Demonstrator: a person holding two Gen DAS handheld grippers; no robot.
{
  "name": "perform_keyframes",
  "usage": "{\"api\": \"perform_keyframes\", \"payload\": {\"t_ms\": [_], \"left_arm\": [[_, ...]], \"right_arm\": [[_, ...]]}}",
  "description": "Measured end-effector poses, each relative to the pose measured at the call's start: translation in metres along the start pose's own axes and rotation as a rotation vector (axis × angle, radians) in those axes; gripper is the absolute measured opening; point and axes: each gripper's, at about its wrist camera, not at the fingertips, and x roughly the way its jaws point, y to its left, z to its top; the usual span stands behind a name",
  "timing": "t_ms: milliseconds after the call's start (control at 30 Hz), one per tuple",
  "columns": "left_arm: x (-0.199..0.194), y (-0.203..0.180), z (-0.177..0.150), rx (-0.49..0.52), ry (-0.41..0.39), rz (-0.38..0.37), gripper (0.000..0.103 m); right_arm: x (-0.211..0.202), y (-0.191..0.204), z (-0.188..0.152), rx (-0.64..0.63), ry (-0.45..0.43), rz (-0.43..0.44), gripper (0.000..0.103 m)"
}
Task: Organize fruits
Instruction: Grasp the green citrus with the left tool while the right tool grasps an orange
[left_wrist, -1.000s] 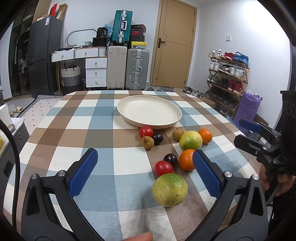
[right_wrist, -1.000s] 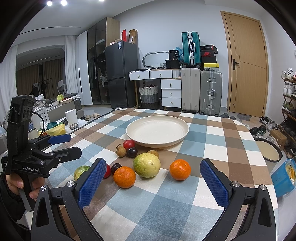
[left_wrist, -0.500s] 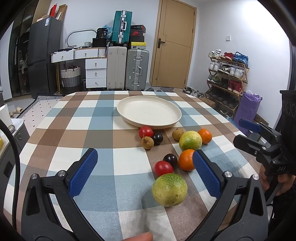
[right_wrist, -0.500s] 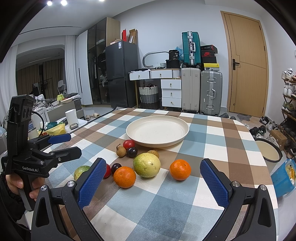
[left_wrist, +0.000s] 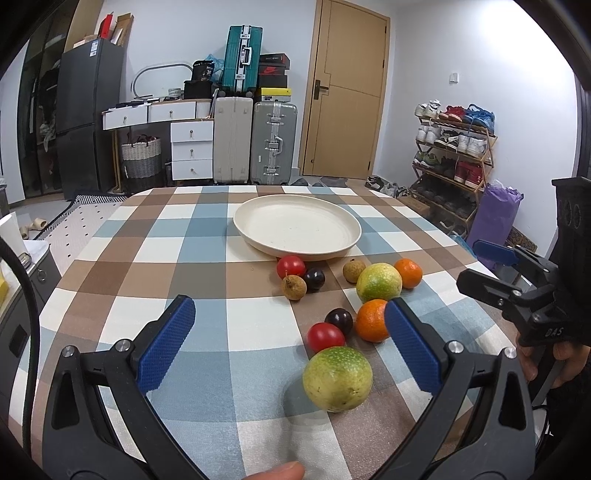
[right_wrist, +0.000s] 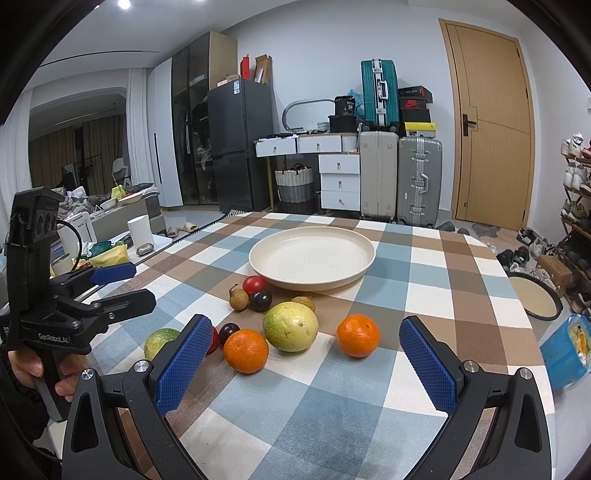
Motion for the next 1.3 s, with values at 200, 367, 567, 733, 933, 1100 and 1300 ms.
{"api": "perform_keyframes", "payload": {"t_ms": [200,367,567,733,933,1100,1300], "left_arm": [[0.001,0.001,-0.002,0.0,0.034,-0.026,0.102],[0.006,0.003,-0.004,0.001,0.08,-0.043,0.102],[0.017,0.001,-0.011,0.01,0.162,-0.063,0.102],[0.025,-0.005,-0.018,0.051,0.216,-0.06,0.102],[0.035,-0.011,-0.023,0.072,0.269,-0.091,0.102],[0.039,-0.013,-0.024,0.075,0.299,-0.118,0.096],[0.044,-0.016,-0.027,0.078,0.337,-0.159,0.077]], "right_arm": [[0.002,-0.005,-0.003,0.034,0.015,-0.009,0.103],[0.008,-0.01,-0.001,0.054,0.062,-0.012,0.103],[0.014,-0.013,0.0,0.07,0.133,-0.01,0.103],[0.025,-0.014,-0.001,0.059,0.195,-0.05,0.103],[0.043,-0.028,-0.001,0.087,0.259,-0.064,0.102],[0.059,-0.038,0.001,0.086,0.311,-0.08,0.092],[0.078,-0.045,0.003,0.081,0.363,-0.065,0.083]]}}
